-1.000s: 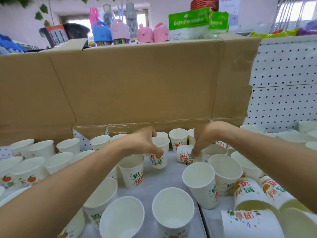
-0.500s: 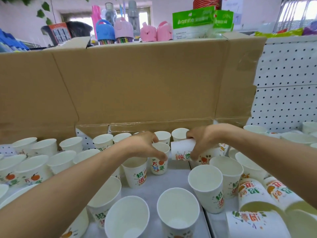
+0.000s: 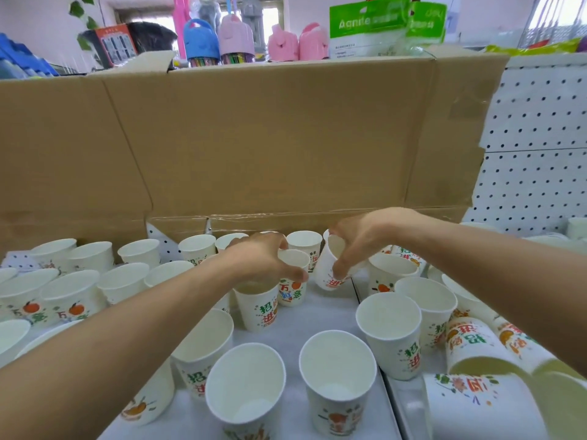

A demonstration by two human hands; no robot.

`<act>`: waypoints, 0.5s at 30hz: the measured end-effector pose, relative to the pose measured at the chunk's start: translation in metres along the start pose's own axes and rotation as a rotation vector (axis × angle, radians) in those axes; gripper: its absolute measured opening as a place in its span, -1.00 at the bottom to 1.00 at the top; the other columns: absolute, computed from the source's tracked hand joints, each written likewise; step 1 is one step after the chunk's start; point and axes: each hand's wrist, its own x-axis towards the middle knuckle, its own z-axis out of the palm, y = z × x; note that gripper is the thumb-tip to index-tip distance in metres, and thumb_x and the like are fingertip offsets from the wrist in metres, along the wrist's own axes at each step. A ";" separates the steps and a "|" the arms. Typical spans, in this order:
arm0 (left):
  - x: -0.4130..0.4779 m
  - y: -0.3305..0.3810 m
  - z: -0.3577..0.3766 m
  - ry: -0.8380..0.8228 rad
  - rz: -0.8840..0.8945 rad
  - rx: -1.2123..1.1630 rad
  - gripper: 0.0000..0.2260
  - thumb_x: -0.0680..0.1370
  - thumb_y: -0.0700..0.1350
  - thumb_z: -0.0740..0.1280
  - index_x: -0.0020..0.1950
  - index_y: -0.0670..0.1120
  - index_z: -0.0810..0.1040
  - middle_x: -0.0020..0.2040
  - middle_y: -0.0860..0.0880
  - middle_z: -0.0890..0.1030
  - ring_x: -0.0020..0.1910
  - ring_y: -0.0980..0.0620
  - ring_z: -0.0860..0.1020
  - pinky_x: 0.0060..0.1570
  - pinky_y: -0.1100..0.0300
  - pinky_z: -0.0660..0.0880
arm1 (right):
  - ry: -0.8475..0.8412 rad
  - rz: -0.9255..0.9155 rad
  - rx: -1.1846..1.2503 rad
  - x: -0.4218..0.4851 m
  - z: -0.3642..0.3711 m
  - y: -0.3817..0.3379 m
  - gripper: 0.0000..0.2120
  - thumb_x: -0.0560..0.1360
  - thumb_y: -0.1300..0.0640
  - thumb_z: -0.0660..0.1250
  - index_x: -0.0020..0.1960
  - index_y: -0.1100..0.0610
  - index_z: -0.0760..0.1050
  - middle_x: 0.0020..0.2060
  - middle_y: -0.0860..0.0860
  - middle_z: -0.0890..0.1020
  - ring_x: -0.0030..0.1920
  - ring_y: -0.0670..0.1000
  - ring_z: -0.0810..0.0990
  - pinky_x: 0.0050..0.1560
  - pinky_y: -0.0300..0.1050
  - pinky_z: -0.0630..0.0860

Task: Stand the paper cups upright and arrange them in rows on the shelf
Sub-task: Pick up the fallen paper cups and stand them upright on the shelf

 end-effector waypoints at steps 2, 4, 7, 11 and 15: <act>-0.002 0.000 -0.002 0.008 0.005 -0.022 -0.27 0.28 0.40 0.40 0.37 0.13 0.37 0.33 0.07 0.49 0.23 -0.02 0.48 0.19 -0.01 0.46 | -0.016 -0.002 -0.023 0.002 0.003 -0.007 -0.39 0.27 -0.24 0.45 0.22 0.00 0.44 0.03 -0.04 0.61 0.00 0.06 0.59 0.06 -0.01 0.56; -0.006 0.000 -0.006 0.035 0.012 -0.055 -0.28 0.32 0.38 0.39 0.40 0.12 0.35 0.34 0.06 0.48 0.25 -0.02 0.48 0.21 0.00 0.44 | -0.027 -0.011 -0.040 0.004 0.005 -0.011 -0.28 0.29 -0.28 0.46 0.33 0.01 0.39 0.15 -0.03 0.58 0.08 0.07 0.57 0.12 0.01 0.53; -0.018 0.004 -0.014 0.151 0.107 -0.033 -0.35 0.39 0.33 0.36 0.40 0.08 0.37 0.35 0.04 0.48 0.28 -0.01 0.45 0.22 -0.02 0.43 | -0.022 -0.033 -0.002 -0.003 0.004 -0.009 -0.21 0.32 -0.32 0.44 0.42 0.02 0.32 0.24 -0.03 0.55 0.15 0.06 0.55 0.13 -0.01 0.50; -0.043 0.017 -0.017 0.285 0.360 -0.167 -0.55 0.47 0.20 0.37 0.32 0.10 0.47 0.24 0.14 0.53 0.23 0.14 0.45 0.21 0.09 0.42 | 0.147 -0.071 0.071 -0.033 -0.002 0.012 -0.26 0.36 -0.34 0.38 0.44 -0.05 0.31 0.25 -0.08 0.51 0.16 -0.01 0.52 0.17 -0.03 0.49; -0.065 0.047 -0.015 0.088 0.540 -0.377 -0.84 0.48 0.11 0.41 0.01 0.11 0.67 -0.11 0.20 0.66 -0.10 0.25 0.56 -0.18 0.33 0.45 | 0.218 -0.106 0.103 -0.079 -0.007 0.042 -0.73 0.47 -0.16 0.37 0.09 -0.05 0.57 -0.08 -0.17 0.61 -0.07 -0.14 0.58 -0.02 -0.15 0.55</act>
